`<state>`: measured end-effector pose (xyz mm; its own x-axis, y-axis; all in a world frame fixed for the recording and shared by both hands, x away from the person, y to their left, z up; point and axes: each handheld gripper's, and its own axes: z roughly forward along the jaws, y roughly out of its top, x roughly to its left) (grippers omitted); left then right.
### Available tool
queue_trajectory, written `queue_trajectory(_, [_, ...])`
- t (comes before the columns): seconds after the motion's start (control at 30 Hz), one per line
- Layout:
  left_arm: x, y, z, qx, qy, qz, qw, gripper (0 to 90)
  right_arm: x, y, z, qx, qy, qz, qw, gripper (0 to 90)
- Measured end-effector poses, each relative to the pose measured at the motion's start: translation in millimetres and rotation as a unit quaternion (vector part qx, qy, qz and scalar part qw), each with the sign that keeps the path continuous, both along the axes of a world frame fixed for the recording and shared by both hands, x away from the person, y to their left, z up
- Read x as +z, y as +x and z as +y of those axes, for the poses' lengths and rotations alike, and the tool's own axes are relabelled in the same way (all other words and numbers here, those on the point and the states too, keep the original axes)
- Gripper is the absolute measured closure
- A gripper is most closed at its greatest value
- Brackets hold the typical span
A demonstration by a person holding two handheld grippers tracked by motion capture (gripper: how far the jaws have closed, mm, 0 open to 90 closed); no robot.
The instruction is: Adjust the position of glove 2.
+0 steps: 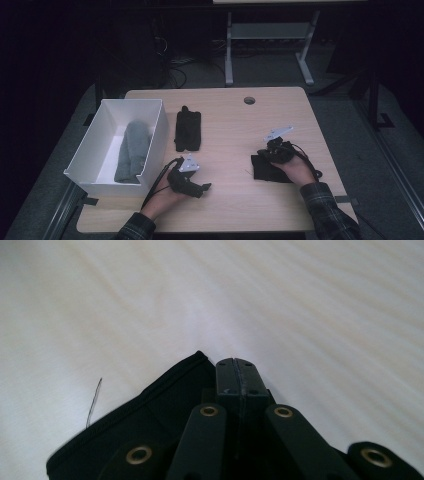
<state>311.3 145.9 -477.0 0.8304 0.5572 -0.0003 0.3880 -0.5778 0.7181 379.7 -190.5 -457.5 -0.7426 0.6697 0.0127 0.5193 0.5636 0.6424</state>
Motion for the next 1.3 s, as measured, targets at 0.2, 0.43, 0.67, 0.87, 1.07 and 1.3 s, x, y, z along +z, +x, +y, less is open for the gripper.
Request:
queue_trajectory(0.2, [-0.3,0.2,-0.2,0.0,-0.002,-0.001,1.0,13.0,0.4,-28.0,4.9,0.023,0.007,0.017,0.9995,90.0])
queue_trajectory(0.43, [-0.4,0.5,-0.9,0.0,-0.001,-0.001,1.0,13.0,2.3,-63.7,2.0,0.046,0.007,0.021,0.9987,90.0])
queue_trajectory(0.67, [-0.4,1.3,-3.1,-0.002,-0.001,-0.002,1.0,12.9,16.2,-57.9,-36.3,-0.031,0.025,-0.016,0.9991,90.0])
queue_trajectory(0.87, [-0.4,1.4,-3.2,-0.003,-0.001,-0.002,1.0,12.9,14.4,-47.7,-73.4,-0.098,0.003,-0.026,0.9949,90.0])
queue_trajectory(1.07, [-0.4,1.4,-3.1,-0.003,-0.001,-0.002,1.0,13.0,11.2,-43.1,-89.6,-0.139,-0.014,-0.02,0.99,90.0])
queue_trajectory(1.3, [-0.5,1.4,-3.2,-0.003,-0.001,-0.002,1.0,13.0,0.7,-34.5,-83.9,-0.128,-0.022,-0.001,0.9915,90.0])
